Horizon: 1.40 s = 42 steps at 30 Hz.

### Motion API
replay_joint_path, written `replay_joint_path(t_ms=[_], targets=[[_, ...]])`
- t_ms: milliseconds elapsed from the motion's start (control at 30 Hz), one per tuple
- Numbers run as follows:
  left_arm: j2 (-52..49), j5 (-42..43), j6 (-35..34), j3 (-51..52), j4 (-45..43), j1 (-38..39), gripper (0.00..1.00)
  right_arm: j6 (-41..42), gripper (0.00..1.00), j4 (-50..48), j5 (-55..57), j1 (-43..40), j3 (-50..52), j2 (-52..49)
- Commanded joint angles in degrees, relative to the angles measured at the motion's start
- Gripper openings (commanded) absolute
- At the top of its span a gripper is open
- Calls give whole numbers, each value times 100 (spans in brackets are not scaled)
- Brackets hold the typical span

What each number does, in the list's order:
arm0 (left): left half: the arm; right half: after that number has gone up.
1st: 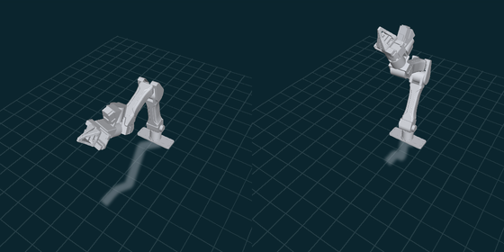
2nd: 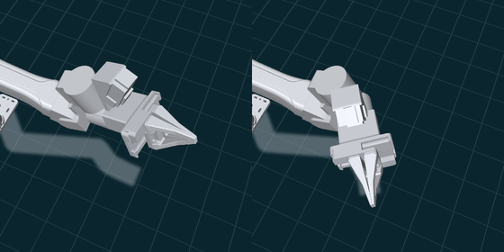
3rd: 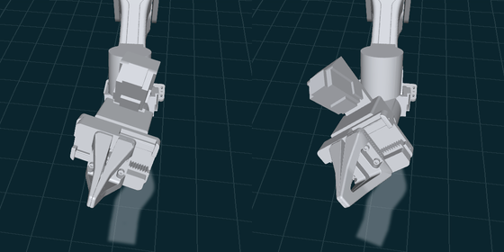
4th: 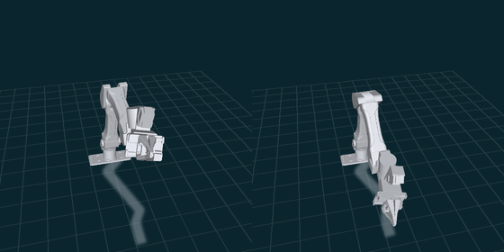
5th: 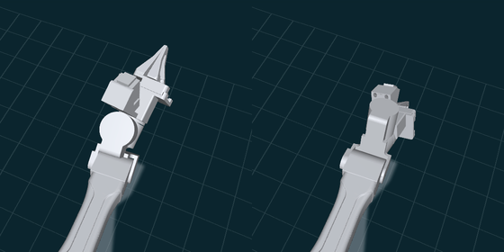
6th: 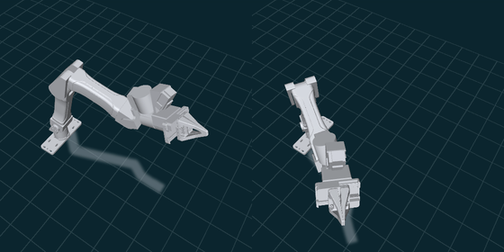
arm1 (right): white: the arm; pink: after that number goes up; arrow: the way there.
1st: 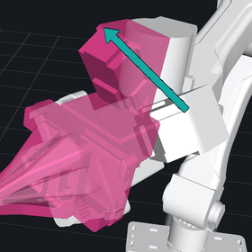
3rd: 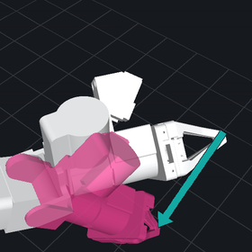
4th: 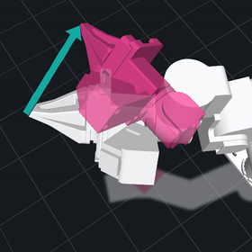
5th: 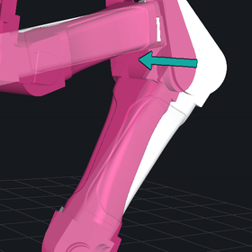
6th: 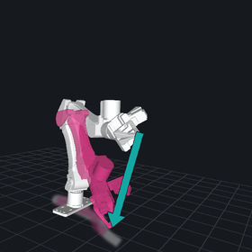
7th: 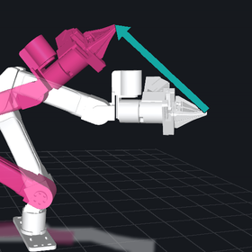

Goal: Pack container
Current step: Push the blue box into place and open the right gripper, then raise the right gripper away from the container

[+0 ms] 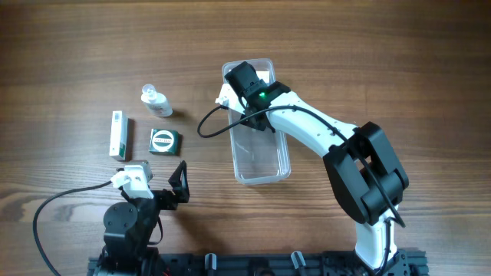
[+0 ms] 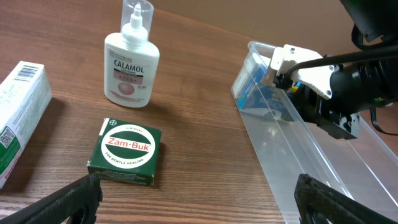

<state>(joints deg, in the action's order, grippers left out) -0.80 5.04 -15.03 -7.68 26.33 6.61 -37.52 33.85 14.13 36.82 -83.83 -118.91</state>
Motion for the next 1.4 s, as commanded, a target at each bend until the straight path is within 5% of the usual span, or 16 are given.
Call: replay_joint_path(t_ms=[0,267,633,833,1000,1100,1167,1367], targets=[[44,31,133,9,-20,-35,100,179,4,109,1014,-46,44,-33],[44,31,133,9,-17,-35,100,772,4,-59,2214,-37,42,-17],[44,31,133,9,-20,-35,100,1624,4,9,2343,-7,42,627],[44,31,133,9,-17,-35,100,2406,7,457,1482,31,42,1576],[44,31,133,9,-17,-35,100,4509,24,1316,-363,-341,42,2787],[44,31,133,9,-20,-35,100,5571,46,1978,-664,-855,42,3421],[44,31,133,9,-20,-35,100,5899,66,2334,-675,-1370,42,4026],[44,-9,133,9,-190,-37,100,6387,97,2583,-695,-2682,44,5897]])
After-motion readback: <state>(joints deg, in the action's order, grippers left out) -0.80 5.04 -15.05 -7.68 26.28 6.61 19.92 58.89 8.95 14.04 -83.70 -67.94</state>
